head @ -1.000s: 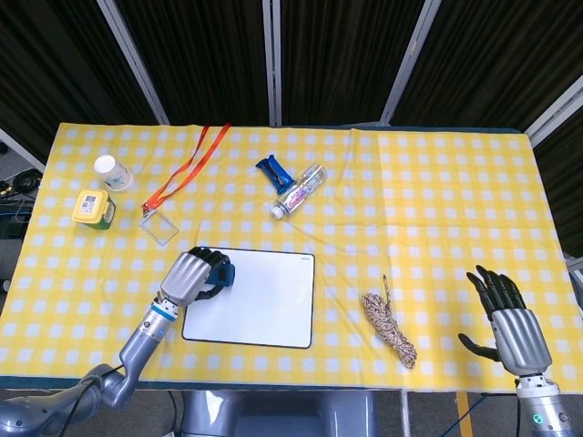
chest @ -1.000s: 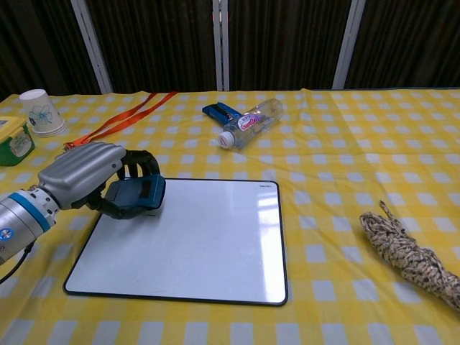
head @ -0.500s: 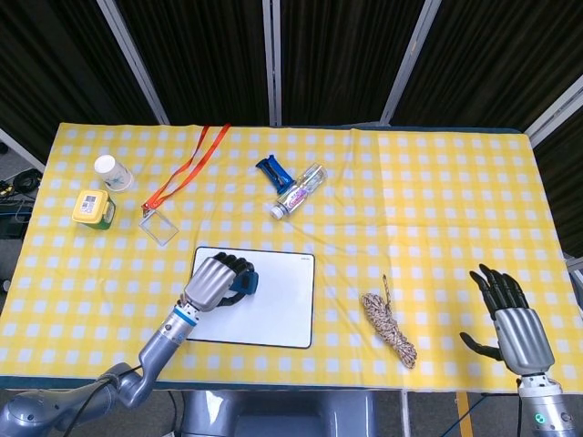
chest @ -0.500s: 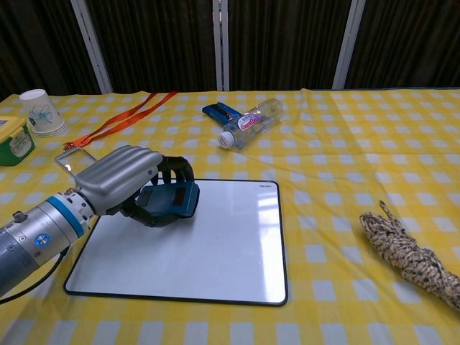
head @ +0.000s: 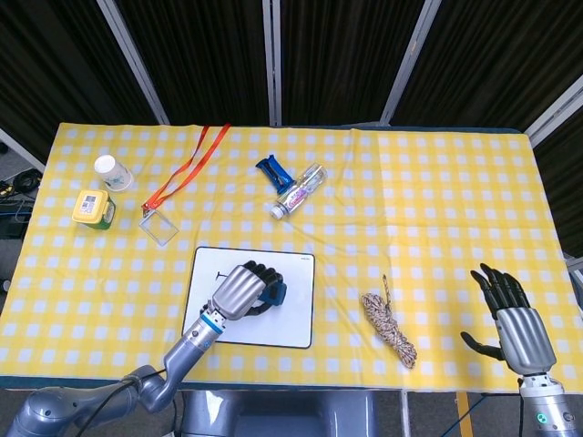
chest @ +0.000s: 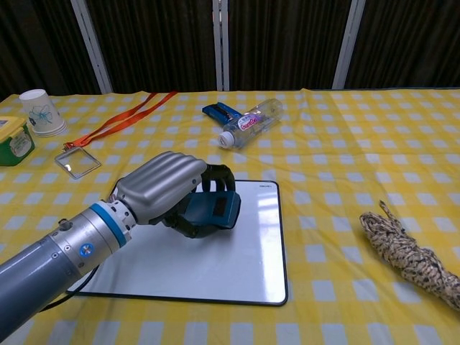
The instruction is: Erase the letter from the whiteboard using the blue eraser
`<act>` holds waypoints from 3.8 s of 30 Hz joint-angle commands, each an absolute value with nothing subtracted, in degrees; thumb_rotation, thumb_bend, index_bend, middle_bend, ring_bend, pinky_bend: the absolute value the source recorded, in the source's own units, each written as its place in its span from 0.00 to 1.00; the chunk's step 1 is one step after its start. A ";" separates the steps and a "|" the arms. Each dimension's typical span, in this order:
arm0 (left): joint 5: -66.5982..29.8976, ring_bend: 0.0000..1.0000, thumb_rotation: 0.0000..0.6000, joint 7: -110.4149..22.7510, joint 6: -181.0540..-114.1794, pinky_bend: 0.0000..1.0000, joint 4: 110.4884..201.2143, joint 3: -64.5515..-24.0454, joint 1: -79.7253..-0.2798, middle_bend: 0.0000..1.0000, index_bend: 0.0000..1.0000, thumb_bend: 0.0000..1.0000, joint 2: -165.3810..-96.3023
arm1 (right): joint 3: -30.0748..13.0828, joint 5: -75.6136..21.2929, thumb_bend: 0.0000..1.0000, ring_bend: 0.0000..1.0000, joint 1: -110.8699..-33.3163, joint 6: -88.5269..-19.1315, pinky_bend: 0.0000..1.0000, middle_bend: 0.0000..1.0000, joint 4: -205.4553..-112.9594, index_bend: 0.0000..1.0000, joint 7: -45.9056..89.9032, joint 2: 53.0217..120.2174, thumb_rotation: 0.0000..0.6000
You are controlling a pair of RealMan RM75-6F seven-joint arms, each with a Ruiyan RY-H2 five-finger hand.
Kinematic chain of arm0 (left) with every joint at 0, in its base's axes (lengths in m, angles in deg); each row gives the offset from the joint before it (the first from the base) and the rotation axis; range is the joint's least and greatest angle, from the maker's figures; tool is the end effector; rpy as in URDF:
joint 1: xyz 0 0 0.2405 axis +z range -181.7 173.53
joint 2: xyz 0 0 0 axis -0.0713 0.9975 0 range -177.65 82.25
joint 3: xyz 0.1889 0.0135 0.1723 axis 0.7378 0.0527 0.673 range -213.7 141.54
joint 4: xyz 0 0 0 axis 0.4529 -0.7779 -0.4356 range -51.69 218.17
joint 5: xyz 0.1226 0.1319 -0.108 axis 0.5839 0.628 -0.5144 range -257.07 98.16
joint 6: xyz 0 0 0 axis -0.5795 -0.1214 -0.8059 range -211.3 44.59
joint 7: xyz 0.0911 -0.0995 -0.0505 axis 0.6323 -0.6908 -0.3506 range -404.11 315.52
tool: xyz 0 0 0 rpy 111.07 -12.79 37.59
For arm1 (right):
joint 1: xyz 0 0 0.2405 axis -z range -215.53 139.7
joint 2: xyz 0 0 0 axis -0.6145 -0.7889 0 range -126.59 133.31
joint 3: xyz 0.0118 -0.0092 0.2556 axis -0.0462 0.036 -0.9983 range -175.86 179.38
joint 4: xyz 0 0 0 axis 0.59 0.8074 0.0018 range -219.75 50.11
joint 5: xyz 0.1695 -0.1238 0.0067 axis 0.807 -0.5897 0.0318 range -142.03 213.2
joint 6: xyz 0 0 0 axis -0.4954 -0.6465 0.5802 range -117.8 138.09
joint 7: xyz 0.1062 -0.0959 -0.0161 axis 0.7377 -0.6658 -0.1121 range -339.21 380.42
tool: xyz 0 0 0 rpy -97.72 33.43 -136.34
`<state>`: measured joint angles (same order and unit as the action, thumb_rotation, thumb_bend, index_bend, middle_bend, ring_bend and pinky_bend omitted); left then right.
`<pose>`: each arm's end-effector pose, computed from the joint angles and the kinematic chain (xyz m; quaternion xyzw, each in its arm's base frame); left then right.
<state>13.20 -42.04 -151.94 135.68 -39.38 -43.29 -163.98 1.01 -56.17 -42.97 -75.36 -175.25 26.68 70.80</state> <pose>-0.1235 0.2891 -0.1243 -0.7634 -0.2761 -0.4834 0.3276 -0.3008 -0.1735 0.1338 0.6048 -0.4126 0.4340 0.5251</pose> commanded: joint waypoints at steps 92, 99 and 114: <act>10.77 0.51 1.00 -53.10 -165.16 0.46 138.35 -32.41 -26.02 0.50 0.64 0.56 -142.27 | 1.87 -57.59 0.07 0.00 -42.56 -75.96 0.00 0.00 -175.53 0.01 22.04 72.43 1.00; 10.02 0.28 1.00 -53.31 -162.98 0.18 137.77 -32.39 -25.17 0.23 0.37 0.47 -142.01 | 2.15 -57.55 0.07 0.00 -42.61 -75.41 0.00 0.00 -175.27 0.01 21.31 72.78 1.00; 9.31 0.00 1.00 -54.04 -162.51 0.00 142.90 -33.49 -23.55 0.00 0.02 0.29 -138.98 | 2.47 -57.69 0.07 0.00 -42.69 -74.92 0.00 0.00 -174.85 0.01 20.50 73.42 1.00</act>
<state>9.35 -53.92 -162.13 142.23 -33.34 -23.85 -139.57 2.46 -57.69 -42.69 -74.93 -174.85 20.51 73.41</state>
